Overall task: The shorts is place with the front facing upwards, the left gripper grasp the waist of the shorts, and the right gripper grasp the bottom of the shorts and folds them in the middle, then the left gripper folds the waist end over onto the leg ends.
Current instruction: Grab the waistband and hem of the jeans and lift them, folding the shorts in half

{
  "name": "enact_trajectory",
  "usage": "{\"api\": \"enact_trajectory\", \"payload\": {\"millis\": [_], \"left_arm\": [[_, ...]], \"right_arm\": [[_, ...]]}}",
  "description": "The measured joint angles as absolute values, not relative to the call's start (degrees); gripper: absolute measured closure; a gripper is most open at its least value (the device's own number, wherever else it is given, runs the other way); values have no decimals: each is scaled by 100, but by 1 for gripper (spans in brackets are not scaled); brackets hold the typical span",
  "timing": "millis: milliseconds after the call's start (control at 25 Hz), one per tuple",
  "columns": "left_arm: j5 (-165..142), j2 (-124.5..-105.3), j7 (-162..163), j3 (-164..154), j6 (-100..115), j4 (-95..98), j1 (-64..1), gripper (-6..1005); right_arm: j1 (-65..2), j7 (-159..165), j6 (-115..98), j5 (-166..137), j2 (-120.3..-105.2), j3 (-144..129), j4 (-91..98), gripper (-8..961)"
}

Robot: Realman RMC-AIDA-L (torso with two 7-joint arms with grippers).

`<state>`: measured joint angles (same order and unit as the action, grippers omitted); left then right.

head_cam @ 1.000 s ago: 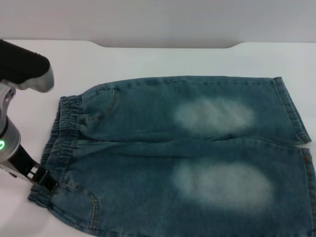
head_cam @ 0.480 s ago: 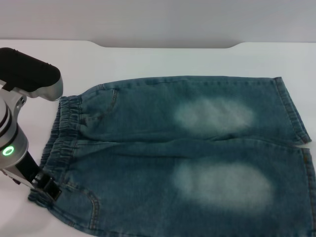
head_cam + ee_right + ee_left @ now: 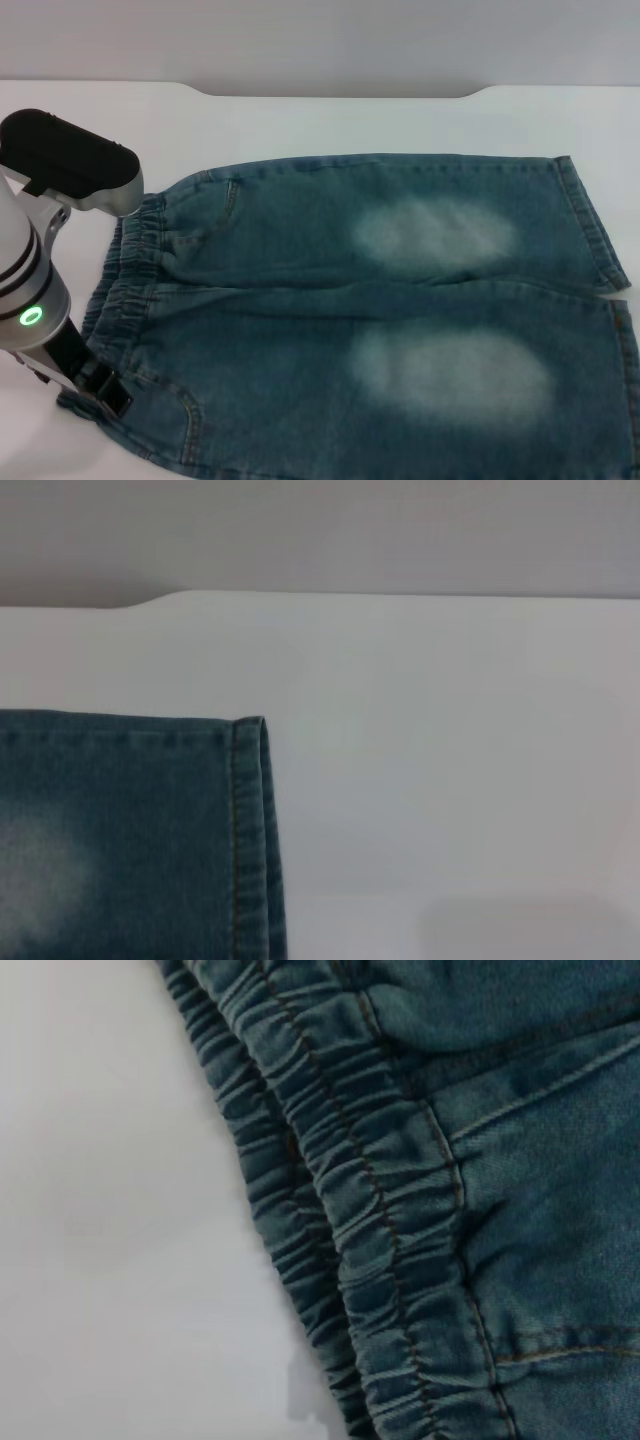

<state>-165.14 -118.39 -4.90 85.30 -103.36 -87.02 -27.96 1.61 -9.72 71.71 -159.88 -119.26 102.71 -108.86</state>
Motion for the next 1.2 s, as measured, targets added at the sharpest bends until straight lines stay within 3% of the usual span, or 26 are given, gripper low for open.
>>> {"api": "enact_trajectory", "payload": {"millis": [720, 1160, 1200], "left_arm": [[-16213, -11847, -476, 8428, -10141, -8514, -2914, 156], [-16537, -11818, -306, 8296, -10121, -7960, -3097, 319], [-16540, -11816, -304, 8240, -10109, -7959, -3096, 404]], "right_arm": [[208, -1040, 7154, -15988, -11927, 10308, -10922, 358], [211, -1046, 7154, -15988, -11927, 10293, -10940, 372], [211, -1046, 7154, -15988, -11927, 10283, -10952, 374]]}}
